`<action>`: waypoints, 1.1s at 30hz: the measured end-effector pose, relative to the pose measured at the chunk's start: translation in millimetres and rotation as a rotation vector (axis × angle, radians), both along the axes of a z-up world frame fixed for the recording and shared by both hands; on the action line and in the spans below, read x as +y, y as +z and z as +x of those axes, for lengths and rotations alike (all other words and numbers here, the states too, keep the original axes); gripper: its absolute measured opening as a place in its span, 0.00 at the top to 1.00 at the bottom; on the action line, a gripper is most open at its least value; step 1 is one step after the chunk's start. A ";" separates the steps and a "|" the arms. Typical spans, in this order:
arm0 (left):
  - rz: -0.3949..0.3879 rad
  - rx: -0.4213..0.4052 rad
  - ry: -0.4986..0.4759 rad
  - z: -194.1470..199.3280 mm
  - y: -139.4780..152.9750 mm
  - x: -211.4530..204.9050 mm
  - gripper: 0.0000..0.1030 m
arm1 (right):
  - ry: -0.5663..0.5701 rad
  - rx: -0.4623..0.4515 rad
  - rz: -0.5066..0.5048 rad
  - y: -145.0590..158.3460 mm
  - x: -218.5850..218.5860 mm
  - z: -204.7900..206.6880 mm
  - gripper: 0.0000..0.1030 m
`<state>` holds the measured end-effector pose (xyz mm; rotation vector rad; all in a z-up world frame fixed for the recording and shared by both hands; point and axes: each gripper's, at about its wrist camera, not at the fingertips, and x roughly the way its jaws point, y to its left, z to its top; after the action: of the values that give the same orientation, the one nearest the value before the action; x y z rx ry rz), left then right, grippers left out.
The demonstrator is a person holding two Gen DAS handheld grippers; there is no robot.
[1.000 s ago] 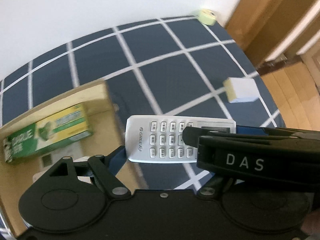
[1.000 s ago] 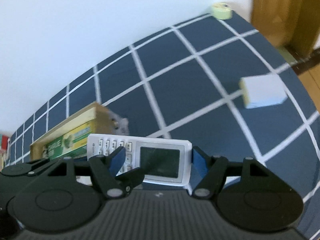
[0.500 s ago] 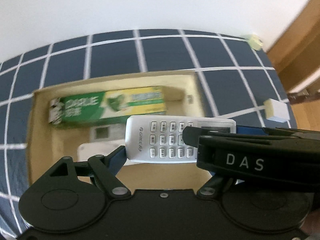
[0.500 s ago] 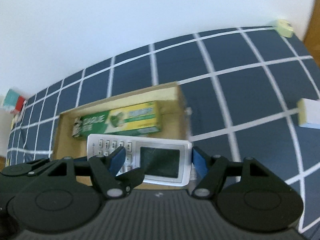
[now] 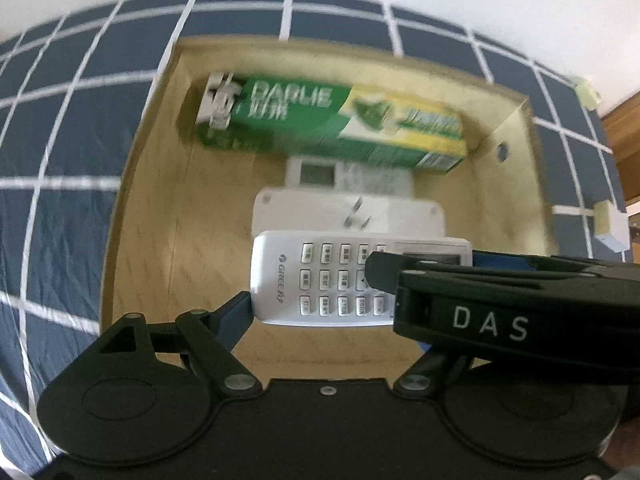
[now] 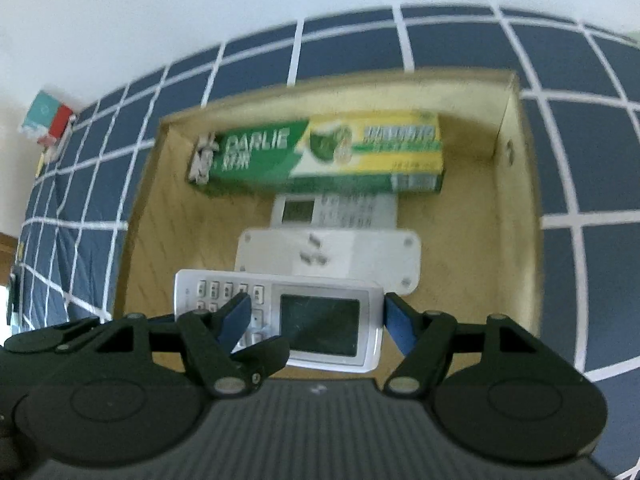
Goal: Organize objects
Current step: 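Lower the phone handset into the box beside the power strip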
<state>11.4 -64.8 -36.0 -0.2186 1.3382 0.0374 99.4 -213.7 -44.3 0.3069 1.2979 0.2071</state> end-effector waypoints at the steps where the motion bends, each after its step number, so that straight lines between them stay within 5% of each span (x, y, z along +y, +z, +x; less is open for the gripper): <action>1: -0.003 0.010 0.002 -1.4 -4.7 1.4 0.23 | 0.003 0.014 0.000 -5.6 2.4 -0.3 0.31; 14: -0.040 0.084 -0.001 5.2 -47.0 4.5 0.23 | 0.011 0.098 -0.015 -47.0 0.5 7.5 0.31; 33: -0.054 0.147 0.000 18.9 -70.2 10.3 0.23 | 0.004 0.160 -0.010 -76.9 -1.9 27.8 0.31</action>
<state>30.4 -54.5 -106.2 -0.2660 1.4871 0.0175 127.2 -215.6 -121.3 0.3179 1.4577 0.1823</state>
